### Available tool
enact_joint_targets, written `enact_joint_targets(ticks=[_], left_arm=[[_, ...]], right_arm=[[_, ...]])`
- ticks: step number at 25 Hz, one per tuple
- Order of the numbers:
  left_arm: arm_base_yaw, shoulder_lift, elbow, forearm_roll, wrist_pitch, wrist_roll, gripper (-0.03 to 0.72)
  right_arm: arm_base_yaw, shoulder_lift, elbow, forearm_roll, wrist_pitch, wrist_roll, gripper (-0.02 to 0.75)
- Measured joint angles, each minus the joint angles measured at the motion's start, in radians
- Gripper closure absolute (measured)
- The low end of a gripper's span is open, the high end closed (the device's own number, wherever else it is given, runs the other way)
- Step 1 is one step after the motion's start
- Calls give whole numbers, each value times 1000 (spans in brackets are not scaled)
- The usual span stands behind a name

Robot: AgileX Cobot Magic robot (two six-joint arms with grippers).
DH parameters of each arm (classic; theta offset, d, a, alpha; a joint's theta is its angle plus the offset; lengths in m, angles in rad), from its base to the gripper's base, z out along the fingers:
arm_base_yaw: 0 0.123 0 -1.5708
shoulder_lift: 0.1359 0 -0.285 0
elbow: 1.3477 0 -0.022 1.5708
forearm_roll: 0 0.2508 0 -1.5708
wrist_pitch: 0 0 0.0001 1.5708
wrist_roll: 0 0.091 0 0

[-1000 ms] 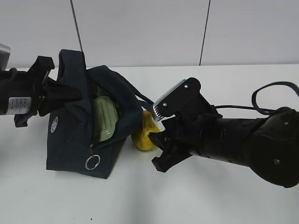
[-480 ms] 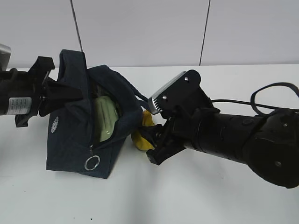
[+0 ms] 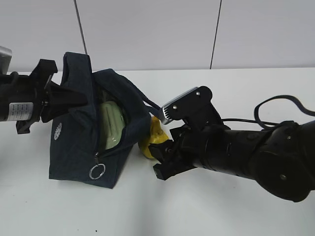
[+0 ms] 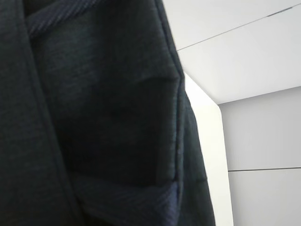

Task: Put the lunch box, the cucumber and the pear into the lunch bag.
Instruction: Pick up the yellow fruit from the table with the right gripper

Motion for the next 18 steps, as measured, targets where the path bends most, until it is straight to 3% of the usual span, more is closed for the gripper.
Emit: enact_joint_targets(ticks=[12, 18], left_arm=[[0, 0, 0, 0, 6, 1, 707], [0, 0, 0, 0, 9, 3, 707]], right_arm=[[0, 88, -72, -2, -62, 4, 260], [0, 122, -104, 62, -56, 4, 260]])
